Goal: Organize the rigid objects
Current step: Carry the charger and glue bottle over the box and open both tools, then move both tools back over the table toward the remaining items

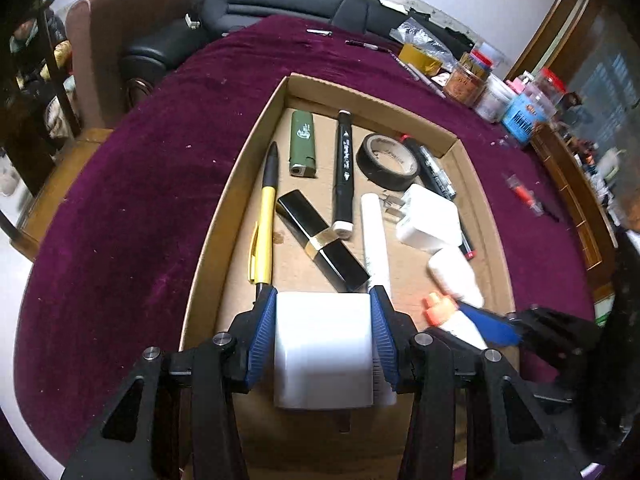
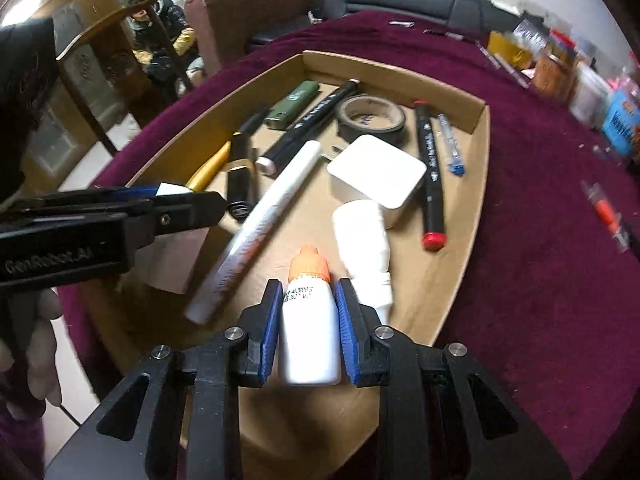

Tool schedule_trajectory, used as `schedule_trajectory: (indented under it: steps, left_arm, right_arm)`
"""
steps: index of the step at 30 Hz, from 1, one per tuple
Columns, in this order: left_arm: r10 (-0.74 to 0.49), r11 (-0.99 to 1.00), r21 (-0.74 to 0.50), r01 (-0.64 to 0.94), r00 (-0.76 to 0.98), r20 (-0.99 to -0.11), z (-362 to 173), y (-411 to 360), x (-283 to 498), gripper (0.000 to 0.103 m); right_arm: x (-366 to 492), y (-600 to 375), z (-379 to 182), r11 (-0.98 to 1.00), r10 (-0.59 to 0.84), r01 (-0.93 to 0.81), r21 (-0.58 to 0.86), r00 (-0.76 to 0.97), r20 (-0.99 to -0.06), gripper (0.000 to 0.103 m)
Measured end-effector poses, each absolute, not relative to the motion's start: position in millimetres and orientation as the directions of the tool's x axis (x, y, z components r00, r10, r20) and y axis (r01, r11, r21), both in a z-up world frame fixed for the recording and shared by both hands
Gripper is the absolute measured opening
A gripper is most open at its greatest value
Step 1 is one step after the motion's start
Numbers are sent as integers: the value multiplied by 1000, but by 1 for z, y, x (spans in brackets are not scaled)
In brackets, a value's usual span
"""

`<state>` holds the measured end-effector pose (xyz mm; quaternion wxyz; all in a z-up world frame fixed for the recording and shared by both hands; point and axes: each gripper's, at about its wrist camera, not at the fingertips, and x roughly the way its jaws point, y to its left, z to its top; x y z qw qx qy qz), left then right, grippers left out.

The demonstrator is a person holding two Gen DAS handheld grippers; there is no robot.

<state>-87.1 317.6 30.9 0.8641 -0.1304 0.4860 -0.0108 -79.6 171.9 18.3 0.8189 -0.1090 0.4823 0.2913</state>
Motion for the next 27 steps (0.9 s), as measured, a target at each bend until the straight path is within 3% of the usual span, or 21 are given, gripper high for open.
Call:
schedule_trajectory:
  steps: [2, 6, 8, 10, 12, 14, 18, 20, 27]
  left_arm:
    - [-169, 961, -259, -99, 532, -830, 33, 316, -91, 43]
    - [-175, 954, -281, -100, 575, -799, 48, 314, -104, 56]
    - [-152, 957, -270, -106, 612, -776, 56, 311, -112, 59]
    - [-116, 961, -251, -119, 649, -752, 64, 306, -120, 64]
    - [-50, 969, -200, -144, 678, -734, 71, 298, -126, 64]
    - [45, 977, -116, -178, 706, -707, 77, 287, -133, 64]
    - [231, 965, 52, -256, 744, -627, 84, 264, -141, 83]
    - [304, 949, 121, -290, 749, -589, 86, 253, -143, 84]
    - [323, 946, 188, -263, 747, -581, 83, 227, -138, 86]
  right_arm:
    - [-80, 170, 21, 808, 379, -580, 105, 375, -846, 25]
    - [-84, 160, 35, 808, 415, -577, 114, 422, -806, 27]
    - [-88, 153, 42, 812, 425, -576, 100, 464, -777, 36]
    - [-93, 146, 48, 822, 428, -562, 89, 508, -748, 55]
    - [-98, 137, 52, 837, 428, -541, 83, 552, -716, 59]
    - [-99, 128, 53, 850, 420, -520, 81, 577, -701, 59]
    - [-101, 112, 49, 869, 404, -485, 98, 582, -706, 59]
    - [-101, 102, 47, 881, 399, -459, 115, 591, -701, 59]
    - [-107, 78, 45, 902, 378, -412, 127, 614, -693, 62]
